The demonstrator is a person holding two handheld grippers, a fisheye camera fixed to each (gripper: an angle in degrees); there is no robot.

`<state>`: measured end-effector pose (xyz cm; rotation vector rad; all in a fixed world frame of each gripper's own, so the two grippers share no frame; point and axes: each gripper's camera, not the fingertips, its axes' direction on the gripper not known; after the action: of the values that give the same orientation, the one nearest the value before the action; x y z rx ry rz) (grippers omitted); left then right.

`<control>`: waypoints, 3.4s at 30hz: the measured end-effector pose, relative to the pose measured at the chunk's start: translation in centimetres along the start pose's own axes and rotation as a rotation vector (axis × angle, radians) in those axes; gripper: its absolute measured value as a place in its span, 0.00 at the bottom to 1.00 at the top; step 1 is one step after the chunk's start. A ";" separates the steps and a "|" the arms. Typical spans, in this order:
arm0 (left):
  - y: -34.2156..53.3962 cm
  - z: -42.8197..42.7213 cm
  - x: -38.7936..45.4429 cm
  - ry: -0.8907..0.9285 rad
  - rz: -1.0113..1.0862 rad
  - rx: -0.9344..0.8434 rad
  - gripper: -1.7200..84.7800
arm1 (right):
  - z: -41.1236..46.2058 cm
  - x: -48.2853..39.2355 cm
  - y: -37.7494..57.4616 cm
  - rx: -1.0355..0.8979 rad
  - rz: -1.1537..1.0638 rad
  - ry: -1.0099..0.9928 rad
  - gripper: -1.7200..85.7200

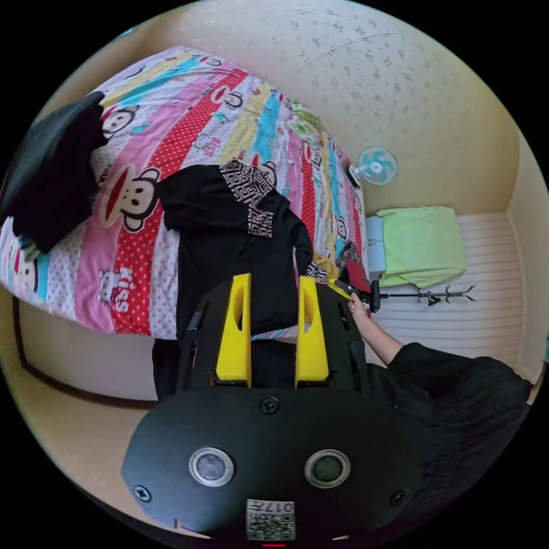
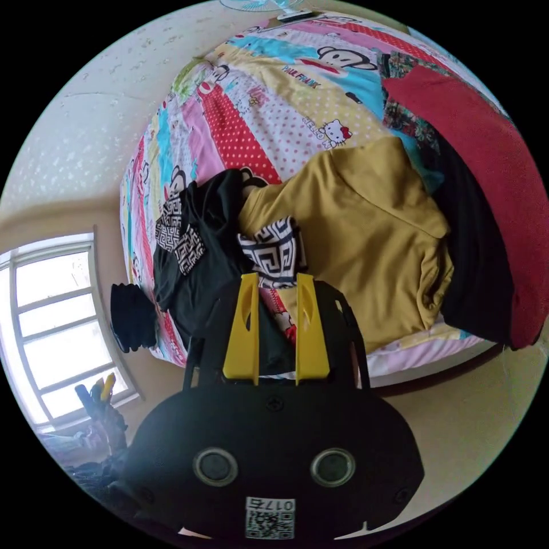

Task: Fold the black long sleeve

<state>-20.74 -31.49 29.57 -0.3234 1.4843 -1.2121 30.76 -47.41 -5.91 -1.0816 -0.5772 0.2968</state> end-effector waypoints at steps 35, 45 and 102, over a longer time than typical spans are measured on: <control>2.9 1.8 -2.2 -0.041 -0.289 0.073 0.15 | -8.5 19.8 -1.3 0.436 0.681 -0.231 0.10; 2.2 -4.3 -6.5 -0.032 -0.428 0.179 0.15 | -11.4 4.5 -3.9 0.634 0.182 -0.232 0.04; -28.4 -20.5 -20.4 0.709 -0.272 0.009 0.02 | 0.3 1.6 -6.5 -0.201 -0.216 -0.574 0.05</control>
<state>-43.15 -18.24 60.67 -0.0841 2.0844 -1.6536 31.56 -49.36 0.45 -1.1144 -1.2492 0.3671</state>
